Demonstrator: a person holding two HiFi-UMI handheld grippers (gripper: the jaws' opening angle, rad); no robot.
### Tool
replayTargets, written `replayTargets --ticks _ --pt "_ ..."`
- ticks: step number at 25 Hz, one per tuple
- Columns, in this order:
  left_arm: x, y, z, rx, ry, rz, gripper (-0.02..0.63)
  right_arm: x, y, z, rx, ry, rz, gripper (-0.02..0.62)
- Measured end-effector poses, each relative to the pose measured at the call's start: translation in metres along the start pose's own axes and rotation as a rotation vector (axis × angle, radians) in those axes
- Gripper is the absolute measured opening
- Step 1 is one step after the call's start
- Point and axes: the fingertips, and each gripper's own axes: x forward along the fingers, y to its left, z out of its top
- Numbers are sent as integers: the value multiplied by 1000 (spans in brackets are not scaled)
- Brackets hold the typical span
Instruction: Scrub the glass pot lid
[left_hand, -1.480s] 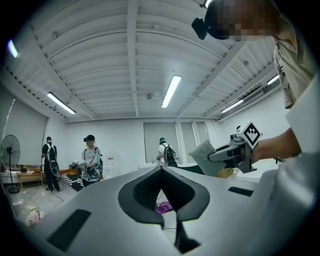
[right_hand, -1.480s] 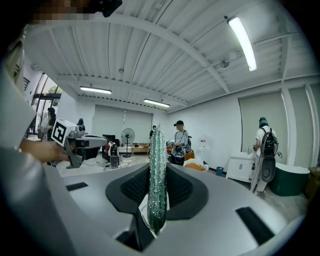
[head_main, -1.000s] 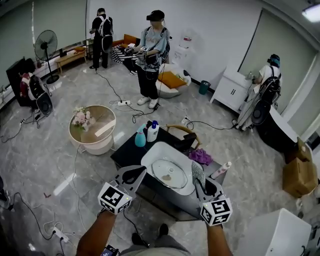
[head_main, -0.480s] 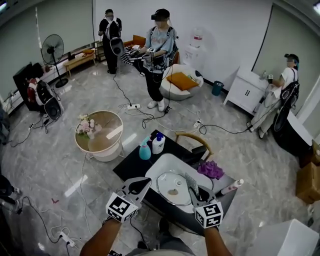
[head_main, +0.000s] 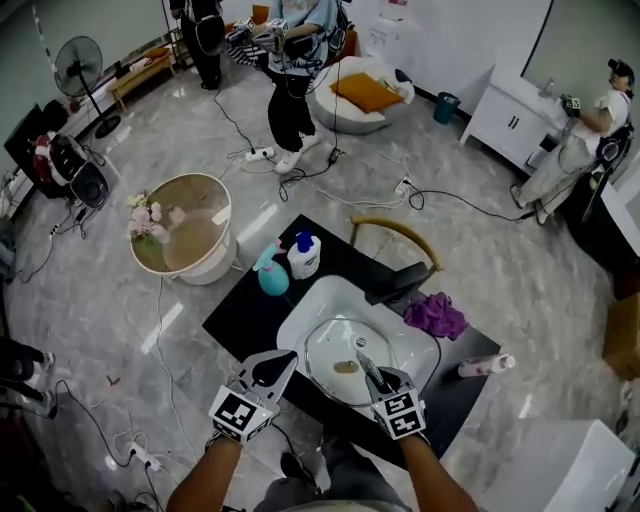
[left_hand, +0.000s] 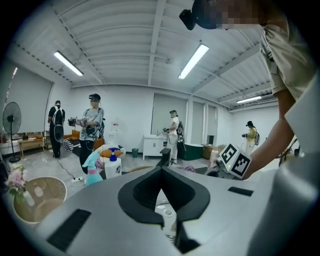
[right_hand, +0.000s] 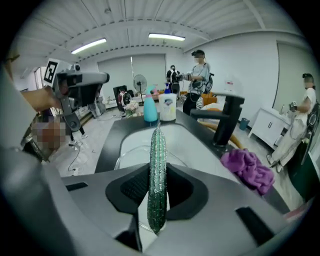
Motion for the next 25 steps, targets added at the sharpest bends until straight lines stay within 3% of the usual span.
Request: replayTargets --ticks 8,12,15,21,25 --pt "35 26 -75 -107 67 25 12 67 15 -65 -156 240 91 81" --pt "46 37 -104 -126 102 46 12 83 40 -62 -325 266 139 81" --pt "52 44 -116 -130 123 60 12 99 64 -47 -408 232 171 83" --pt "61 47 -122 -158 127 65 12 145 58 -17 -373 189 168 83" --pt "63 46 -124 -154 124 53 12 155 35 -18 -347 213 155 83"
